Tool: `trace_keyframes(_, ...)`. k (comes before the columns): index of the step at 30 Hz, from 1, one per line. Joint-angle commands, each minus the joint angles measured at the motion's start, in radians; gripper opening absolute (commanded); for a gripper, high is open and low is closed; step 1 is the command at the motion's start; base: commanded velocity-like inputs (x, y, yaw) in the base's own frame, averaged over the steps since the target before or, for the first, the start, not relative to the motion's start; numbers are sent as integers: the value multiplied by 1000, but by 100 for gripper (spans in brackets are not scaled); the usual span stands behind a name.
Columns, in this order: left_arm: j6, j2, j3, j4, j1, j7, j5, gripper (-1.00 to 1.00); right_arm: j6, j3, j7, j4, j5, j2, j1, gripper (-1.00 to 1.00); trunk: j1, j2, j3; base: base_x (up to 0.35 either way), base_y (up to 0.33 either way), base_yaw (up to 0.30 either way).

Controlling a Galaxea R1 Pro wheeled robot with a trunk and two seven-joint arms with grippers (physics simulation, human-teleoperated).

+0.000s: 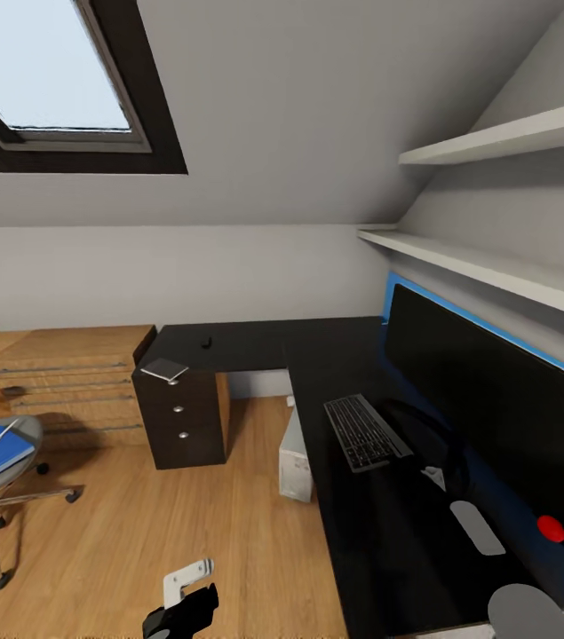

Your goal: In the bedroom, organize the workspace by keeping the computer under the desk, ensuring the monitor is on the desk, placing the keyboard on the desk next to the monitor, placing the mouse on the desk next to the keyboard, moving the folder from the swivel chair onto the desk next to the mouse, stacking the notebook on top of the folder with the pen on top of the notebook, and positioning the swivel chair next to the desk.

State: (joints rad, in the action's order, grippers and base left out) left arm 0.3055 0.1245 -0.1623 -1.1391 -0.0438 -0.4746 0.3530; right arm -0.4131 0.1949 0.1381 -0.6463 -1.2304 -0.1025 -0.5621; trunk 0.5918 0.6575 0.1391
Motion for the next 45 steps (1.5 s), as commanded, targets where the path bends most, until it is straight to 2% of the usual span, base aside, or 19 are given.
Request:
trace_keyframes(1, 3, 0, -2, -1, -1, -8, 8, 100, -7, 3, 4, 0, -4, 0, -1, -100, 0, 2, 2, -136, -135, 0)
trace_keyframes(16, 4, 0, -2, -1, -1, -9, 9, 100, -7, 3, 3, 1, -3, 1, -1, -100, 0, 2, 2, -24, -24, 0)
trace_keyframes(17, 4, 0, -2, -2, -1, -9, 9, 100, -7, 3, 3, 1, -3, 1, -1, 100, 0, 2, 2, 0, 0, 0)
trace_keyframes(32, 3, 0, -2, -2, -1, -8, 9, 100, -6, 3, 4, 1, -2, 1, -1, 100, 0, 2, 2, -2, 0, 0)
trace_keyframes(45, 3, 0, -2, -2, -1, -9, 7, 100, -6, 3, 5, 1, 0, 1, -1, 100, 0, 2, 2, -122, -47, 0)
